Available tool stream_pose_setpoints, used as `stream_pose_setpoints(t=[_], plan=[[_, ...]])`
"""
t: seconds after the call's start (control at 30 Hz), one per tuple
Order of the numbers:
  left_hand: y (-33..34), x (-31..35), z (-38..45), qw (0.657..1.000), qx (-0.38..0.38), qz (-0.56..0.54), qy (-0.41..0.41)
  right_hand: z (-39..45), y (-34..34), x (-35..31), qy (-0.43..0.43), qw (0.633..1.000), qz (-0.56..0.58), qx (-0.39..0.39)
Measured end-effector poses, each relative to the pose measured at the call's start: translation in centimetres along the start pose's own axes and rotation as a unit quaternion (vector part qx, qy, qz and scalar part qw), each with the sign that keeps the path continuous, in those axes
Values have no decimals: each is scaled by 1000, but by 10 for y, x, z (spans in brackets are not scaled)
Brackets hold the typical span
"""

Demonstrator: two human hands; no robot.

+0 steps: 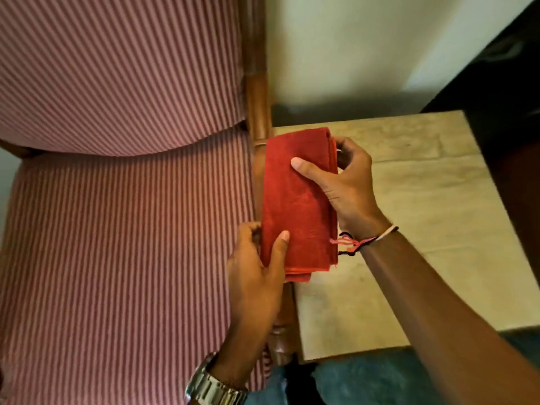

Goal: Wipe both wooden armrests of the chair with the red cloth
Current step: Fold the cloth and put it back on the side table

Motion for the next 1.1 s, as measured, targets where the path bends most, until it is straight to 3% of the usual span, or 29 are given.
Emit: stream_pose_setpoints(t=[0.13,0.23,0.33,0.47,0.6,0.73,0.83,0.97,1.1], plan=[[62,-3,-9,1000,10,2,-27,16,-52,33,45,999,-5,-15],[100,-5,-14,998,16,61,21,24,-73,68,103,994,-7,-47],[134,-29,-9,989,3,149,10,25,-82,109,141,983,-54,-103],[177,-68,6,956,-62,281,-56,27,-82,154,164,967,-91,-172],[190,-92,20,905,-66,415,-68,26,-85,179,123,950,-187,-218],[196,-109,23,861,-81,500,-48,12,-88,182,27,881,-353,-314],[194,-110,22,826,-42,562,-14,-8,-95,174,-71,820,-470,-318],[195,-106,23,833,-21,547,75,-46,-99,179,-136,747,-531,-376],[196,-113,26,824,-68,555,90,-69,-102,186,-123,738,-532,-395]])
Point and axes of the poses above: each hand's wrist, its own z-axis towards the middle knuckle, its own y-axis out of the palm, x = y × z, the point moved 6 cm from there along z, towards the middle knuckle, and after that the axes turned 12 degrees about -y, right-handed, at the moved point
